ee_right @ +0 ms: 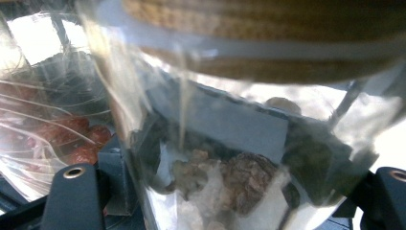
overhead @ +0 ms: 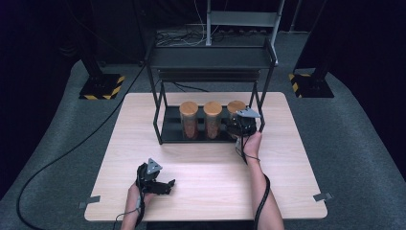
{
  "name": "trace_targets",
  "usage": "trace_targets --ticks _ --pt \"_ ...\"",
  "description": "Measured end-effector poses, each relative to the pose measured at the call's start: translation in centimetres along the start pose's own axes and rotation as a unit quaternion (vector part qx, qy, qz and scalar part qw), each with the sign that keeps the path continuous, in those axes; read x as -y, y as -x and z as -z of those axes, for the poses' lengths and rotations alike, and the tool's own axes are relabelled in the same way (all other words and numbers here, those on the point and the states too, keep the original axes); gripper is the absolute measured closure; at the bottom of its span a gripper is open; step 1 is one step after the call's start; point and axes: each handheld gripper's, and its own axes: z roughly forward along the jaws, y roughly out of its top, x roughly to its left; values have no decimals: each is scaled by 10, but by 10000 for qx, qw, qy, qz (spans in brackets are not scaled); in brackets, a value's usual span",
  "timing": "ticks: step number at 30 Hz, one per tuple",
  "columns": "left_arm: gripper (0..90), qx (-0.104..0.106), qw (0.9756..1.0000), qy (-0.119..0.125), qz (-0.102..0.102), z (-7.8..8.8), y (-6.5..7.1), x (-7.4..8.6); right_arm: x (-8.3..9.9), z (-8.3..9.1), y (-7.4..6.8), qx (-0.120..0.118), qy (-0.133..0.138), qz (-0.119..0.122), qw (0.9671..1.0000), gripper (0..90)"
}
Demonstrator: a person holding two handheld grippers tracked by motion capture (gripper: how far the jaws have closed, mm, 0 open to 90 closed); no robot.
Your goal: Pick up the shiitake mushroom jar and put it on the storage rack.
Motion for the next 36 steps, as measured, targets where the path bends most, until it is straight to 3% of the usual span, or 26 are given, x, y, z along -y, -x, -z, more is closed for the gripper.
trace_targets --ticks 20,36 --pt "23 -5 10000 4 2 0 0 0 8 -4 -3 -39 268 -216 9994 247" --pt "22 -8 10000 2 -7 0 0 0 7 -4 -2 -125 185 -180 9996 245"
